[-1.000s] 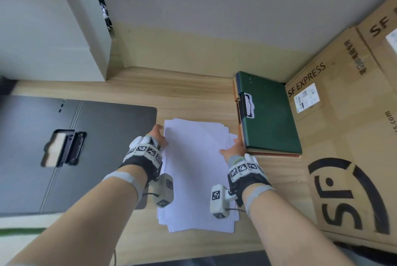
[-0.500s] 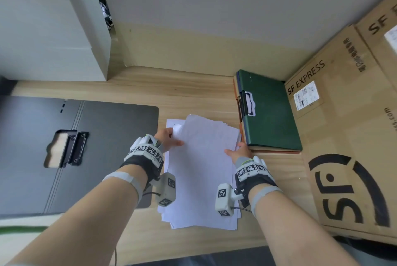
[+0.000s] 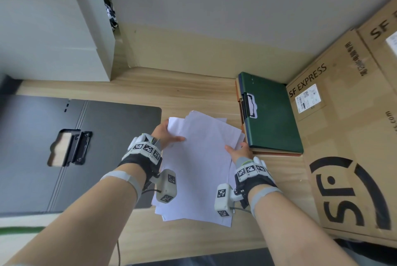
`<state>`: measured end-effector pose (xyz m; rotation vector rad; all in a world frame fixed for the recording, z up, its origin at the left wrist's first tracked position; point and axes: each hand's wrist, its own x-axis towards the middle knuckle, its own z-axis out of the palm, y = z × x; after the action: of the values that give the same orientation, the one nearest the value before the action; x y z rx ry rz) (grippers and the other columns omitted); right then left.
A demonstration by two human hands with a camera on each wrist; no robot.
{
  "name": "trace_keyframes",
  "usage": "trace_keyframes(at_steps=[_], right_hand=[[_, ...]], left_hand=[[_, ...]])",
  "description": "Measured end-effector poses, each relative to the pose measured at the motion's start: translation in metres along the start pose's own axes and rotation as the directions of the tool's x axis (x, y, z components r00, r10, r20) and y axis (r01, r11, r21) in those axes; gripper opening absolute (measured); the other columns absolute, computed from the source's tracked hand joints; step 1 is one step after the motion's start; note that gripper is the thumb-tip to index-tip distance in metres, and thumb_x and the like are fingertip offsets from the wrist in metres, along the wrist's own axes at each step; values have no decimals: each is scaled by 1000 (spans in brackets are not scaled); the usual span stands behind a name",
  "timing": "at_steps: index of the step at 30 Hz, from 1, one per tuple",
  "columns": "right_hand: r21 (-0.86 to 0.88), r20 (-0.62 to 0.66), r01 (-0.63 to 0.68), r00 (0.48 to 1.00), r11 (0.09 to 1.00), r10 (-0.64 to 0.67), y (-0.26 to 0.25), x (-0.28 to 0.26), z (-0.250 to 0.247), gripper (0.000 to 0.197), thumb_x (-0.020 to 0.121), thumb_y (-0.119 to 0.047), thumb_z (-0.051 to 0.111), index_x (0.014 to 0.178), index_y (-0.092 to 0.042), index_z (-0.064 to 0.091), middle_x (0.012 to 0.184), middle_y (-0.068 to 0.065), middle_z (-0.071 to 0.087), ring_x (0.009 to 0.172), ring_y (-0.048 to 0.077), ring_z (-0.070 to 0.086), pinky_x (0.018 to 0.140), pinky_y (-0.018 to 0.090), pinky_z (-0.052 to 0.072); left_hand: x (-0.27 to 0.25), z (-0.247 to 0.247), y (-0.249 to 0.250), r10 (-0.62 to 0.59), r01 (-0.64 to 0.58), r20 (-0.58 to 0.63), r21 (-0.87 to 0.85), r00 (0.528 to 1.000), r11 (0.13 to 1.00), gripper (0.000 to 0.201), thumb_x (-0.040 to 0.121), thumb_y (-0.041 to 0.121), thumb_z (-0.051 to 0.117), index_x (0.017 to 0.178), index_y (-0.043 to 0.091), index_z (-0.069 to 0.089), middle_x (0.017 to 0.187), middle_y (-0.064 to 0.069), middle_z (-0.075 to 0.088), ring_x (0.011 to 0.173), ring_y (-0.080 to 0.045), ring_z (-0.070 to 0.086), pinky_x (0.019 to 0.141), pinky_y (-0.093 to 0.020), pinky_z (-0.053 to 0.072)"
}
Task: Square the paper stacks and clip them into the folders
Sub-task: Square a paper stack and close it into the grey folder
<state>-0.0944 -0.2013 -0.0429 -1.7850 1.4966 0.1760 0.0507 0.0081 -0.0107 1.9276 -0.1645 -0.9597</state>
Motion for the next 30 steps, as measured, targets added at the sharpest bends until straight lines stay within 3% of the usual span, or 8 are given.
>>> trace_keyframes(at_steps=[6,8,11,15,17,21,25,30], right_hand=[[186,-41,74,997,980,-68,3,-5,-4,73,78,-21,73,139,-7,35,135,14,51,121,32,52,101,38,40],[198,-53,105,994,975,-96,3,-6,-6,60,78,-17,73,129,-3,46,126,16,59,109,31,59,94,38,44],[171,-25,148,989,974,-146,4,-5,-7,30,81,-12,69,106,4,63,110,22,68,84,22,59,82,37,50],[95,-9,195,981,976,-195,2,-6,-9,24,88,-8,58,101,12,62,95,24,66,79,28,58,71,24,36],[80,-1,198,980,977,-199,2,-5,-10,22,90,-5,53,103,11,62,93,23,65,83,33,59,70,24,34],[78,0,179,984,981,-180,2,-4,-14,24,92,0,45,108,7,61,96,22,63,81,19,48,73,22,33],[93,0,174,985,980,-175,2,-7,-19,28,92,4,40,112,5,59,112,23,64,85,19,47,76,23,33],[97,-6,156,988,983,-156,1,-7,-18,28,90,6,42,112,4,59,110,19,65,85,19,49,74,22,35]], left_hand=[[-3,-5,1,17,-17,-3,-43,1000,999,94,29,47,79,115,19,56,108,-4,64,103,-26,62,92,-42,52],[-3,-6,-2,19,-21,-16,-84,1000,996,87,36,43,82,115,19,57,110,-5,66,104,-28,63,92,-42,53],[-3,-4,-7,26,-34,-47,-169,999,985,73,56,39,82,120,14,58,117,-14,67,106,-33,64,93,-48,52],[-2,1,-12,-24,-4,-110,-249,994,969,37,91,23,59,122,3,56,121,-23,63,111,-39,61,92,-48,49],[-1,3,-13,-11,-19,-140,-207,990,978,31,92,13,56,121,3,57,115,-20,65,109,-36,62,91,-44,49],[1,3,-15,43,-56,-179,-66,983,996,45,83,-1,58,125,15,51,111,-10,63,103,-26,56,84,-33,50],[2,6,-19,-7,15,-312,23,950,1000,77,78,2,69,143,22,34,135,-17,38,121,-30,47,103,-36,39],[3,7,-21,-93,127,-253,122,963,984,46,86,15,64,131,11,52,134,-15,51,114,-32,57,94,-34,45]])
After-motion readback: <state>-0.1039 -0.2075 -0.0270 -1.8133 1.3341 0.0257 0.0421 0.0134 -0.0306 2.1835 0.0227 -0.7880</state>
